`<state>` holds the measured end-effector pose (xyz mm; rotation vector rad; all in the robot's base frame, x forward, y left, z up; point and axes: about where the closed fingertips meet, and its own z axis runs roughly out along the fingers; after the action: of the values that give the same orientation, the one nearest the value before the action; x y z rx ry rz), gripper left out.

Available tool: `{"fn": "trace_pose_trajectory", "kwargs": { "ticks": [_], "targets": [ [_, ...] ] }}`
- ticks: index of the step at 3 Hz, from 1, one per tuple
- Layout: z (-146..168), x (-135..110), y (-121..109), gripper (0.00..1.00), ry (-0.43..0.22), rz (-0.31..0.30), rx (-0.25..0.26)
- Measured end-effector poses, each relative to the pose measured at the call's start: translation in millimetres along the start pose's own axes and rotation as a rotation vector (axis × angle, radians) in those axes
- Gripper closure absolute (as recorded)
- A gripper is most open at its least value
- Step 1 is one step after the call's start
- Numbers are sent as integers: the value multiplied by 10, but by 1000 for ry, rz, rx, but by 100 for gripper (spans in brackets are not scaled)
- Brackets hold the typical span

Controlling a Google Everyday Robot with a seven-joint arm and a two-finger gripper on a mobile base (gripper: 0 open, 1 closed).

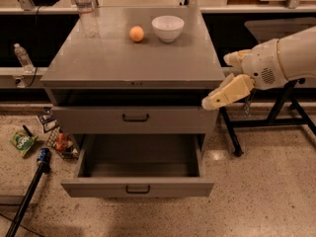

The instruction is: Place orange into middle drawer

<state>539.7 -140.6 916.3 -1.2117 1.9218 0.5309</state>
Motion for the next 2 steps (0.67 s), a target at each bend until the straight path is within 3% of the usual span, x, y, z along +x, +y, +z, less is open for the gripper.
{"fn": "trace_pose_trajectory", "kwargs": {
  "ticks": [1,2],
  "targets": [
    [124,-184,-163,0,-181,12,70],
    [368,-423,-339,0,-228,39,124]
  ]
}}
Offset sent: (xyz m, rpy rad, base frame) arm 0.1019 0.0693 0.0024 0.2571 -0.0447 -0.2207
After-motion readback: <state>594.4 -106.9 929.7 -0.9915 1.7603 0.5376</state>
